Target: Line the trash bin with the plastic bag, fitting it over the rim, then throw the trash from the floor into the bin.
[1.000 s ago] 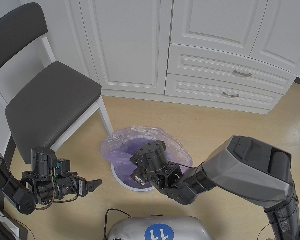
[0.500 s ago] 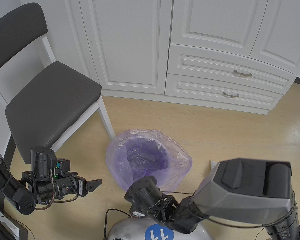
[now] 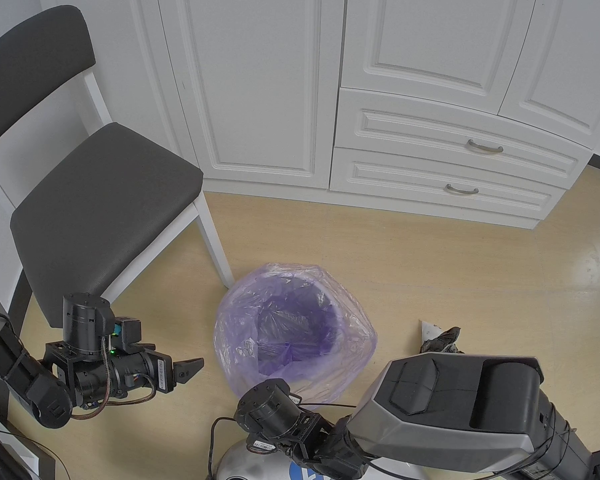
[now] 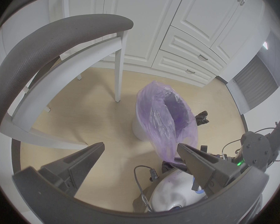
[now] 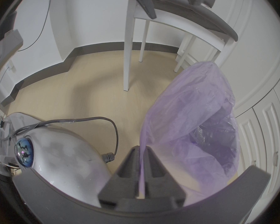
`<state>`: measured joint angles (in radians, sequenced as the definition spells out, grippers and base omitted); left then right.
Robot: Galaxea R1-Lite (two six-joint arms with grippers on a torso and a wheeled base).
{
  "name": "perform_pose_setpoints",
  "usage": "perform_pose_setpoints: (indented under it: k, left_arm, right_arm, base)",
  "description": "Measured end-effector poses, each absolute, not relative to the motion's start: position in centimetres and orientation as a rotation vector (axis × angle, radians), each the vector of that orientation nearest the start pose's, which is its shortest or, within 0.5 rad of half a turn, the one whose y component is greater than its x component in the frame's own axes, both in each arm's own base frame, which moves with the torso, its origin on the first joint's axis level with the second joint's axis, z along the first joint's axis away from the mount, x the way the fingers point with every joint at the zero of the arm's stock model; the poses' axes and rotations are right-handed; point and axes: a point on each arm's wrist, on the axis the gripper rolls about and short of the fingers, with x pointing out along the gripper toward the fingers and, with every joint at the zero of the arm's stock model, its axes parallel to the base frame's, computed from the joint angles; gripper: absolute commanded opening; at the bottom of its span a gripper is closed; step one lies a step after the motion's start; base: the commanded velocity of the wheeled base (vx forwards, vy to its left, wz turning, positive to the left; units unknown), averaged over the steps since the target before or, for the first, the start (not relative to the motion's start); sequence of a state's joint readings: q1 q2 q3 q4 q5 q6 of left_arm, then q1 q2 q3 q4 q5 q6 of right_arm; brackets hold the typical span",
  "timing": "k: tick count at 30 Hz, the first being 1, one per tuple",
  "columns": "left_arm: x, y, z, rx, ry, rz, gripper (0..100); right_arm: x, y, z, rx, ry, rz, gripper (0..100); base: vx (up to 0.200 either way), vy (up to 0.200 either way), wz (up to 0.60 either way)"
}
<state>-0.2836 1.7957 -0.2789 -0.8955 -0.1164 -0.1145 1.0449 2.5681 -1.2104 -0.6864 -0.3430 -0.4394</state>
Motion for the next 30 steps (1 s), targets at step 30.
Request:
perform_pose_setpoints:
  k: [30]
  left_arm:
    - [24.1, -10.8, 5.4, -0.037, 0.614, -0.156, 100]
  right_arm:
    - [16.8, 32.5, 5.3, -0.362, 0.059, 0.625, 100]
  base:
    - [0.0, 0.0, 0.0]
